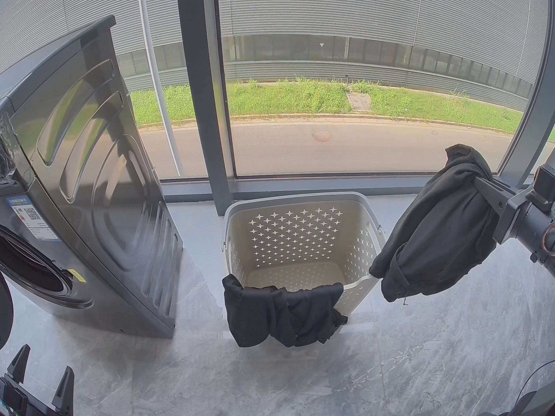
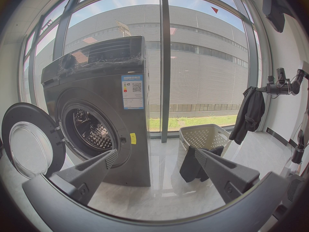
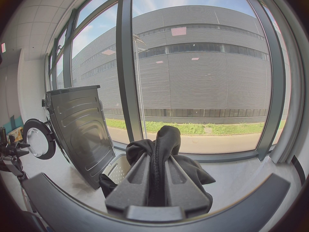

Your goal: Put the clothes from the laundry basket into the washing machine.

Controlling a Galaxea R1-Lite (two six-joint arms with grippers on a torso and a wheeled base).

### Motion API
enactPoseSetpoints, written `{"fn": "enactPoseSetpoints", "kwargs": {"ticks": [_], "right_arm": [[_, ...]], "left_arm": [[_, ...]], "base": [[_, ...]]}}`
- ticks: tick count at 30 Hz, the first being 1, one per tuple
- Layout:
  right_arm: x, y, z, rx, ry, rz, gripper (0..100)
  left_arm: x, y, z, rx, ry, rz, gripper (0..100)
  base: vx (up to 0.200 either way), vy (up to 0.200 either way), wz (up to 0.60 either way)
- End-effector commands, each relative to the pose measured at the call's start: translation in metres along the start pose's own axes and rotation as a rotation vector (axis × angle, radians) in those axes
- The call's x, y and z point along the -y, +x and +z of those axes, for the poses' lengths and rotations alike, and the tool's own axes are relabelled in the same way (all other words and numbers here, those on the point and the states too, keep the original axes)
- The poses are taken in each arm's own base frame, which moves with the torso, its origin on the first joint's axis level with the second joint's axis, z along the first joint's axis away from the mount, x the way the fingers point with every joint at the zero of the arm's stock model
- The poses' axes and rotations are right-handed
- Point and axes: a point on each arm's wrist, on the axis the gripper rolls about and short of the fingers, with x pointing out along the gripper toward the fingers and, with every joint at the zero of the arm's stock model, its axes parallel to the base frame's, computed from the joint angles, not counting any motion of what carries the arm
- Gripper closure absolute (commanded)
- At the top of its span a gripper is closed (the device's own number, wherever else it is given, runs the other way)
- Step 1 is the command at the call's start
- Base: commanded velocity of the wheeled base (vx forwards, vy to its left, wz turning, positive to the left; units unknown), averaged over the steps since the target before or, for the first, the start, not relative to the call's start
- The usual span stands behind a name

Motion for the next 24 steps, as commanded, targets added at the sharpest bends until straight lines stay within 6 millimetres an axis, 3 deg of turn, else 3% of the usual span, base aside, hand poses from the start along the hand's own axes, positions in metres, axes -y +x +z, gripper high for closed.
{"fn": "enactPoseSetpoints", "kwargs": {"ticks": [1,11,24], "right_arm": [[-0.001,0.001,-0.007,-0.022,-0.001,0.008,100],[-0.001,0.004,-0.019,-0.072,-0.002,0.016,100],[-0.005,0.006,-0.017,-0.044,-0.006,0.061,100]], "left_arm": [[0.0,0.0,-0.004,0.002,-0.001,0.0,0],[0.0,0.0,-0.004,0.002,0.011,0.0,0],[0.0,0.0,-0.004,0.002,0.008,-0.004,0]], "base": [[0.0,0.2,0.0],[0.0,0.2,0.0],[0.0,0.2,0.0]]}}
